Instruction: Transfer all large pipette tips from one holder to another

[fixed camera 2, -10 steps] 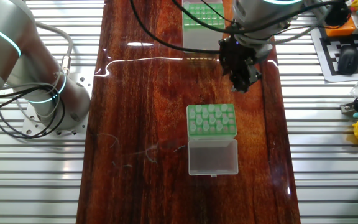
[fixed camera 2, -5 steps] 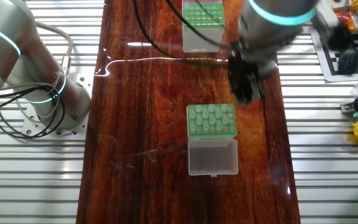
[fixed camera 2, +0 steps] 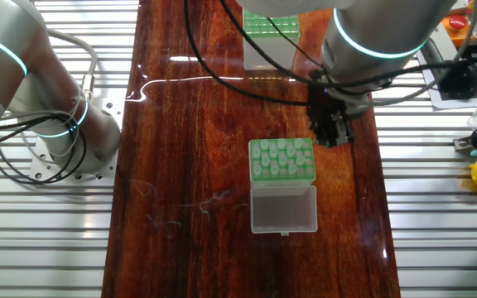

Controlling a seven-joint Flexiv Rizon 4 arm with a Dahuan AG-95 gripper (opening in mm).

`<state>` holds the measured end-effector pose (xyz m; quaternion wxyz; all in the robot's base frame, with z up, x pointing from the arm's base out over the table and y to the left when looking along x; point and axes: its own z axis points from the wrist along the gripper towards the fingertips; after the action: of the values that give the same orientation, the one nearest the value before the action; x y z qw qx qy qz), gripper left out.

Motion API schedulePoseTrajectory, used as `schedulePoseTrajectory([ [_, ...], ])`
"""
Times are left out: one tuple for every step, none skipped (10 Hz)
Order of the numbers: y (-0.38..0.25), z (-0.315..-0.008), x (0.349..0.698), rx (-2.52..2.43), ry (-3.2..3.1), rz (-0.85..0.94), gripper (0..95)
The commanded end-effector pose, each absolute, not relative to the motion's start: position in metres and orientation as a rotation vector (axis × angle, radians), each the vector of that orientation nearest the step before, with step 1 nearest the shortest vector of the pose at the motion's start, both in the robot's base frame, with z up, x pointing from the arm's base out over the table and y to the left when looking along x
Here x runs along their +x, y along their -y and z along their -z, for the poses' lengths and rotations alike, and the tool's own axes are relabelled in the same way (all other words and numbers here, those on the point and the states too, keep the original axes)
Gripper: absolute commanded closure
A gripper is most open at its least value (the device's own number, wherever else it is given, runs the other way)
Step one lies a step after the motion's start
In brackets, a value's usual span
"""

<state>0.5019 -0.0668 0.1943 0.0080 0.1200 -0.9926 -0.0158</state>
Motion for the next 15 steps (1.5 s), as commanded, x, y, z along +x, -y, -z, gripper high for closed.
schedulePoseTrajectory([
  [0.067, -0.193, 0.503, 0.339, 3.111, 0.029, 76.0],
  [0.067, -0.193, 0.502, 0.330, 3.121, 0.036, 76.0],
  [0.066, -0.191, 0.498, 0.321, 3.128, 0.036, 76.0],
  [0.066, -0.189, 0.494, 0.318, 3.132, 0.037, 76.0],
  [0.064, -0.186, 0.490, 0.315, 3.134, 0.034, 76.0],
  [0.064, -0.185, 0.488, 0.312, 3.134, 0.033, 76.0],
  [0.063, -0.183, 0.486, 0.312, 3.135, 0.031, 76.0],
  [0.063, -0.180, 0.485, 0.315, 3.137, 0.029, 76.0],
  [0.063, -0.177, 0.485, 0.319, 3.137, 0.025, 76.0],
  [0.064, -0.171, 0.486, 0.312, 3.143, 0.023, 76.0],
  [0.064, -0.167, 0.486, 0.314, 3.143, 0.022, 76.0],
  [0.064, -0.166, 0.486, 0.318, 3.144, 0.023, 76.0],
  [0.064, -0.165, 0.485, 0.323, 3.144, 0.023, 76.0],
  [0.064, -0.164, 0.485, 0.325, 3.144, 0.021, 76.0],
  [0.063, -0.162, 0.483, 0.326, 3.144, 0.019, 76.0],
])
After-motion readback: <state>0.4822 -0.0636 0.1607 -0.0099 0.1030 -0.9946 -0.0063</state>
